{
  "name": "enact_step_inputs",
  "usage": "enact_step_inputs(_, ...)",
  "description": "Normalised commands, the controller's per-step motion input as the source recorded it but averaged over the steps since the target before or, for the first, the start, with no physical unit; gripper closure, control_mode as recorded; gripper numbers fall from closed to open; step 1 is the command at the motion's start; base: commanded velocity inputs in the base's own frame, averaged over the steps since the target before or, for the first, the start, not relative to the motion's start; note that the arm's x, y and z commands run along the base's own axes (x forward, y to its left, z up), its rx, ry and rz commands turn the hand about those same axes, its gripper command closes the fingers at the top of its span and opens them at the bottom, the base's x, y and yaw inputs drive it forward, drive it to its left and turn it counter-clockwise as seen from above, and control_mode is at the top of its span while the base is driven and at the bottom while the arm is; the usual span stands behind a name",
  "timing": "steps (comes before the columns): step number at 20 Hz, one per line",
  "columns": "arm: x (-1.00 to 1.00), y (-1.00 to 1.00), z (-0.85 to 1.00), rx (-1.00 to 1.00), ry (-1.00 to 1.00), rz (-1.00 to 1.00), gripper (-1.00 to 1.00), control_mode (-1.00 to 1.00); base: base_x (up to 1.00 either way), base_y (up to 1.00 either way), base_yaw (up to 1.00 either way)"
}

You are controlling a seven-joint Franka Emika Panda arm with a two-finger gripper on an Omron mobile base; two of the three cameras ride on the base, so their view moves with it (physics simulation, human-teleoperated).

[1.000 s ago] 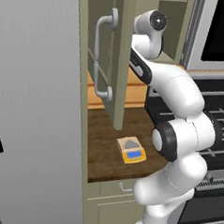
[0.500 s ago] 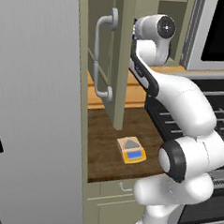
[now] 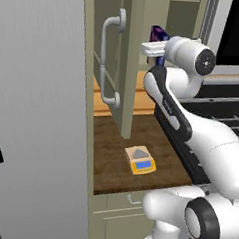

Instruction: Pick the cereal and place it on the digital scale for weighing, and close the cabinet.

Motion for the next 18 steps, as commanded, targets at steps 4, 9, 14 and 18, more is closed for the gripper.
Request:
enact_step_inputs(4, -1.00, -0.64, 0.00, 0.00, 0.11, 0.19, 1.00, -1.00, 0.00, 0.00, 0.00)
enact_step_inputs(9, -0.88, -0.56, -0.20, 0.00, 0.13, 0.30, 1.00, -1.00, 0.00, 0.00, 0.00)
enact_step_inputs(14, -0.53, -0.49, -0.50, 0.00, 0.02, 0.49, 1.00, -1.00, 0.00, 0.00, 0.00)
enact_step_inputs(18, -0.04, -0.31, -0.55, 0.00, 0.19, 0.56, 1.00, -1.00, 0.00, 0.00, 0.00)
